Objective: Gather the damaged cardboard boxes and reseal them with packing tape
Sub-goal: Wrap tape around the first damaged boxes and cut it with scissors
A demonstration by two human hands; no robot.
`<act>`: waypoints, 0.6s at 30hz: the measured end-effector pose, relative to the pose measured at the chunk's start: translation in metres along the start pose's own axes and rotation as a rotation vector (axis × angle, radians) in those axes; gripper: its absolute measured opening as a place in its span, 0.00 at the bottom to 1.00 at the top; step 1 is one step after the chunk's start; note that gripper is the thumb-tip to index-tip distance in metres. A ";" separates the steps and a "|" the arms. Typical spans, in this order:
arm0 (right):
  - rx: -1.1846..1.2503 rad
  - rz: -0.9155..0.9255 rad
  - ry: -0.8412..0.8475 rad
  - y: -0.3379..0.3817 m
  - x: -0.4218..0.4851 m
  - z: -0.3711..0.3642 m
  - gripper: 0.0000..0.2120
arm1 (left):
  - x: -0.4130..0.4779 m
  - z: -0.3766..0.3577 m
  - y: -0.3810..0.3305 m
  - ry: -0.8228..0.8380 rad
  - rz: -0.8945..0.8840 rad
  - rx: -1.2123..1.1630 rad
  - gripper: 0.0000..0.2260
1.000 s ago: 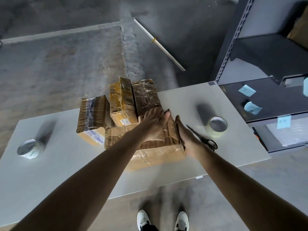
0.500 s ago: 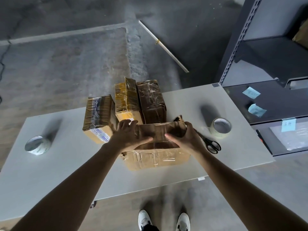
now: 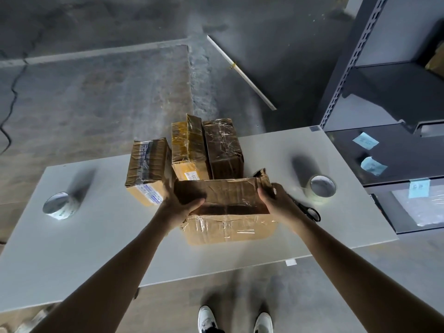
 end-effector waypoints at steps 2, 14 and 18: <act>0.083 -0.025 0.020 -0.008 -0.002 -0.005 0.37 | -0.004 -0.006 0.012 0.047 0.098 -0.172 0.46; 0.072 -0.044 -0.039 -0.004 -0.006 -0.010 0.18 | -0.028 -0.009 -0.019 -0.105 0.055 0.011 0.45; 0.120 -0.064 -0.007 -0.010 -0.002 -0.012 0.17 | -0.029 -0.010 -0.021 -0.047 0.048 -0.012 0.37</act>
Point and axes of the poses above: each hand's wrist, its own x-axis towards the middle knuckle, its own z-axis out of the back of the hand, y = z × x, the point moved 10 cm from there along x, towards the middle knuckle, and after that the axes turned 2 degrees about y, right-handed, at the moved point
